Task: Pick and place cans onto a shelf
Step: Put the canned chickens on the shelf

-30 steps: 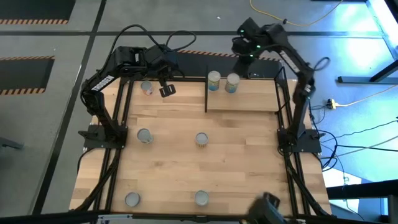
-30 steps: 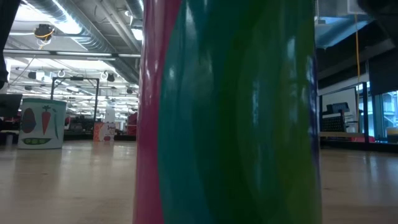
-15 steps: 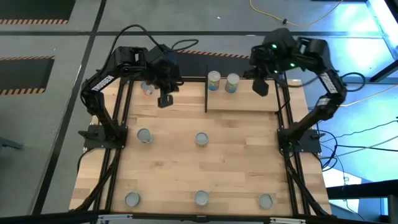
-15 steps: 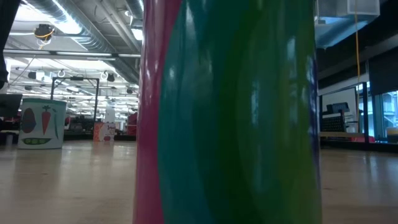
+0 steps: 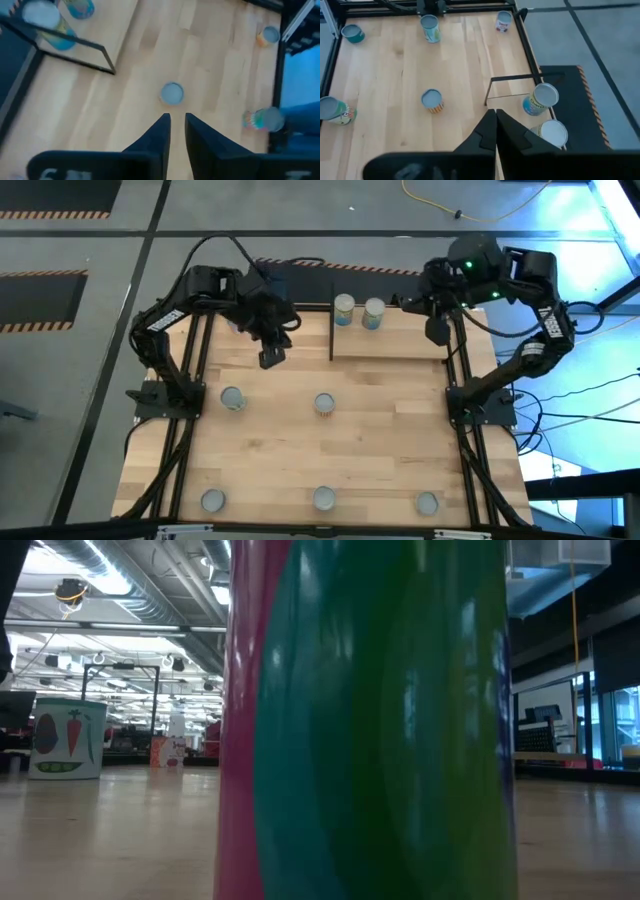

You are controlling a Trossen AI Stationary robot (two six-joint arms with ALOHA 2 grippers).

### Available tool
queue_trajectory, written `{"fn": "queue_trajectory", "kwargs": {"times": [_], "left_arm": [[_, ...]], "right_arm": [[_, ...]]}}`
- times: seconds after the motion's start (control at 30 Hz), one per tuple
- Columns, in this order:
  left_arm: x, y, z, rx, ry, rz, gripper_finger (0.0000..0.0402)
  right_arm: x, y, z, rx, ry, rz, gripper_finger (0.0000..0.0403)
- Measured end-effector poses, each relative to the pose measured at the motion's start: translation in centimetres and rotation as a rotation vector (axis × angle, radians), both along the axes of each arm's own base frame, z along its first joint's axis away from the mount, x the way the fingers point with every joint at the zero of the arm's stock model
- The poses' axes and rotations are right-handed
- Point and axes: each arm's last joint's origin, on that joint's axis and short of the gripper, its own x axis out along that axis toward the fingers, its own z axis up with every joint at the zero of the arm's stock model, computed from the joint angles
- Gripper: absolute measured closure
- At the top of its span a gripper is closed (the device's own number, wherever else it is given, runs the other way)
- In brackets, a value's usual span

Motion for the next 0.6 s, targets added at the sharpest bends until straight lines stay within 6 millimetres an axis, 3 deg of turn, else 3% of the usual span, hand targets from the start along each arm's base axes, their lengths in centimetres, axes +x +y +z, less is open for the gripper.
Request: {"fn": "queue_trajectory", "kwargs": {"times": [0.1,0.23,0.4,0.6], "left_arm": [[1.2,-0.7,-0.8,-0.060,0.031,0.042,0.0328],[3.4,-3.1,-2.4,-0.074,0.092,-0.047,0.0318],[6.3,-7.6,-5.1,-0.015,0.172,-0.261,0.0320],[9.7,-13.5,-9.4,-0.025,0.261,-0.394,0.0321]], "right_arm": [[-0.8,0.6,0.4,-0.013,-0.020,0.019,0.0395],[-2.1,1.3,0.9,-0.024,-0.053,0.037,0.0394],[-4.2,2.3,1.7,-0.041,-0.104,0.055,0.0394],[-5.3,2.8,2.0,-0.048,-0.130,0.072,0.0394]]}}
